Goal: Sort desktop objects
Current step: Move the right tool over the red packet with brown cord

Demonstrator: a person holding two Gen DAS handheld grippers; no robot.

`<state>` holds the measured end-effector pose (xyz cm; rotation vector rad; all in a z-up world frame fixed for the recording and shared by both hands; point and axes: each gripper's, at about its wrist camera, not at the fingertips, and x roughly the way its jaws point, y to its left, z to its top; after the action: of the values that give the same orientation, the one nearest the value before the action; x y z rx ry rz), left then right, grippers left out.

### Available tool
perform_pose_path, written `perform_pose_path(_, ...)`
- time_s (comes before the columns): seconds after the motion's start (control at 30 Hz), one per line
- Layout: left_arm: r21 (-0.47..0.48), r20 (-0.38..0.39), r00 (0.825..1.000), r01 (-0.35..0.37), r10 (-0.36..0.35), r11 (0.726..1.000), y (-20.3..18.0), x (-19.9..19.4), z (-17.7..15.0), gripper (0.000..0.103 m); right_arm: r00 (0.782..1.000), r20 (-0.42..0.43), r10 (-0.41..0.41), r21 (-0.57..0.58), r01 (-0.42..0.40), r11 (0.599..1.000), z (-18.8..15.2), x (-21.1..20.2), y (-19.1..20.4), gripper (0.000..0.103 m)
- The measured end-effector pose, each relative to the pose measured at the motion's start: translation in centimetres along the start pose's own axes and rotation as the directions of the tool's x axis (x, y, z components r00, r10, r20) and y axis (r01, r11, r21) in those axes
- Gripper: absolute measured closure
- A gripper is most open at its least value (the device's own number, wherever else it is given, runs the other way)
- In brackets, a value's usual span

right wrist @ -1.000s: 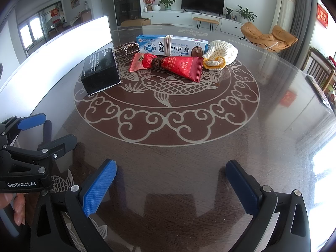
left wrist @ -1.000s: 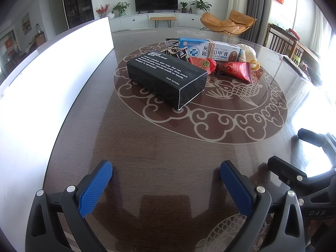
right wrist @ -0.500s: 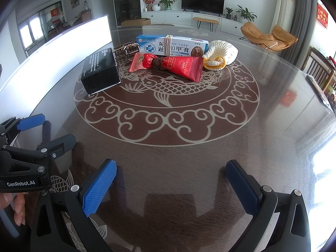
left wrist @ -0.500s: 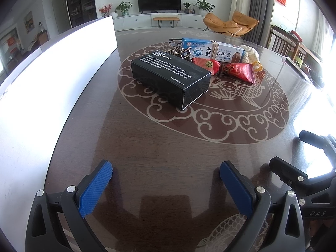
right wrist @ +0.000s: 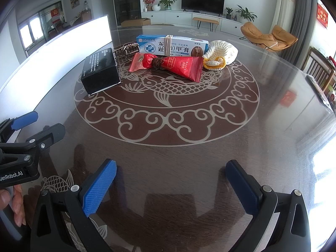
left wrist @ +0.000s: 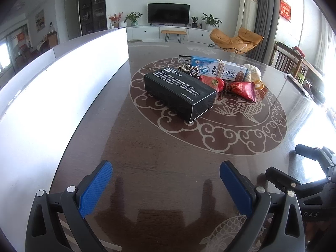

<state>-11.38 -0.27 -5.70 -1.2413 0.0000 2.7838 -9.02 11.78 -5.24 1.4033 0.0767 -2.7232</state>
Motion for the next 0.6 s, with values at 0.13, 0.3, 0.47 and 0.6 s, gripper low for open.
perform_pose_path(0.13, -0.050, -0.004, 1.000, 0.020, -0.020, 0.999, 0.8, 0.1, 0.1, 0.000, 1.000, 0.000, 0.000, 0.000, 0.000, 1.000, 0.0, 0.0, 0.0, 0.000)
perform_pose_path(0.3, -0.113, -0.009, 1.000, 0.026, -0.027, 0.993, 2.1, 0.2, 0.1, 0.000, 1.000, 0.000, 0.000, 0.000, 0.000, 1.000, 0.0, 0.0, 0.0, 0.000)
perform_pose_path(0.47, -0.101, -0.055, 0.998, 0.002, -0.008, 0.995, 2.9, 1.1, 0.3, 0.000, 1.000, 0.000, 0.000, 0.000, 0.000, 1.000, 0.0, 0.0, 0.0, 0.000)
perform_pose_path(0.6, -0.088, -0.075, 0.997, -0.011, 0.004, 0.996, 2.6, 1.5, 0.2, 0.000, 1.000, 0.000, 0.000, 0.000, 0.000, 1.000, 0.0, 0.0, 0.0, 0.000)
